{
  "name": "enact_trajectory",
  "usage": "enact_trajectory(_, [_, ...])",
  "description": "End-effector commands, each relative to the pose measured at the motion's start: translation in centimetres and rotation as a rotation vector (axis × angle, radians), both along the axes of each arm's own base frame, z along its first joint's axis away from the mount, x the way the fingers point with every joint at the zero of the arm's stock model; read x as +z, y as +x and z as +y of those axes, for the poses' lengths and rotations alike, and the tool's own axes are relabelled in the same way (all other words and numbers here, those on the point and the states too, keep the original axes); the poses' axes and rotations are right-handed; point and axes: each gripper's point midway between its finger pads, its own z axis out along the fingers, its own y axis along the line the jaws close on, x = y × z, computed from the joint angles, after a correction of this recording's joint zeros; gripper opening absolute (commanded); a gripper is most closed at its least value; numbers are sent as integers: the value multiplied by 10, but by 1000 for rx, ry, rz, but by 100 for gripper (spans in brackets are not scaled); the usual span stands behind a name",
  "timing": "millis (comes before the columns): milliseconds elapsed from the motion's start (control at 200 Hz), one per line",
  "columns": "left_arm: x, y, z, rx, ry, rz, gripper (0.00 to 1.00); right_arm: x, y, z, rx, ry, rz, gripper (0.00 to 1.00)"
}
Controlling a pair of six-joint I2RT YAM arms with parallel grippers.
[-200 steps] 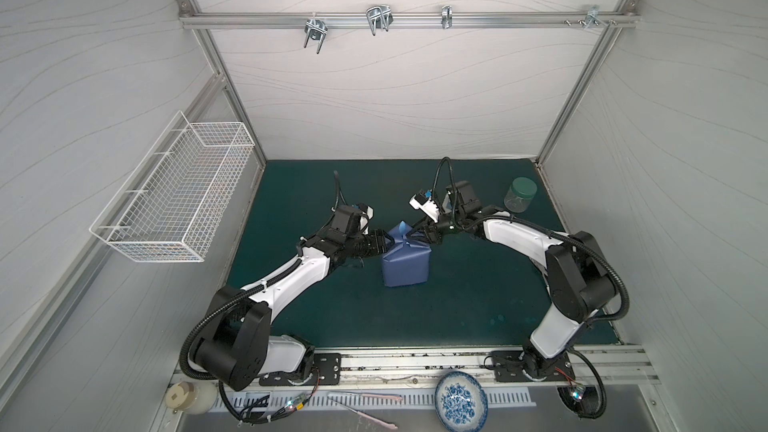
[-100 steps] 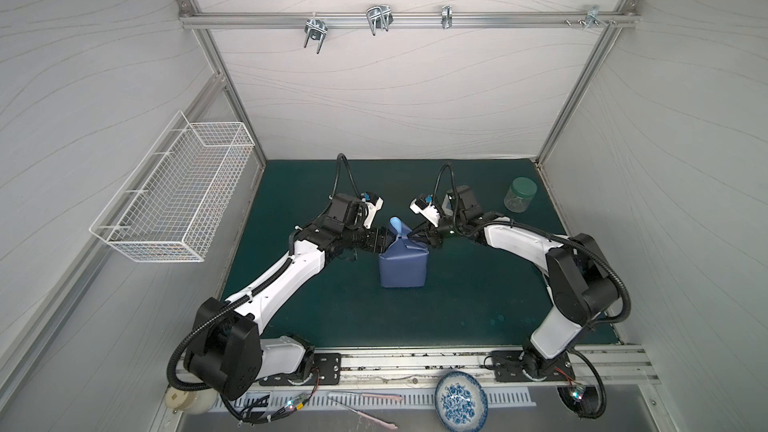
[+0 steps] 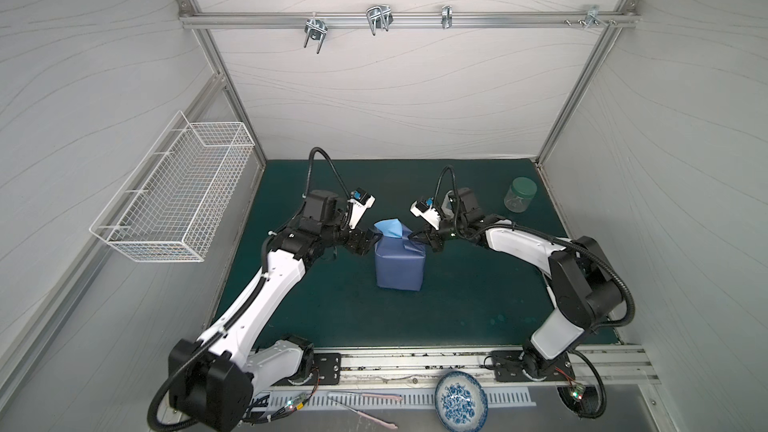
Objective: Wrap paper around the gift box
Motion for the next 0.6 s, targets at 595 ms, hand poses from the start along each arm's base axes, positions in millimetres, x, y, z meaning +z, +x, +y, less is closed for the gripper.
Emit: enact_trajectory(595, [-49,20,-11,146,-100,271,74,6,-8,0,11,-1,-53,0])
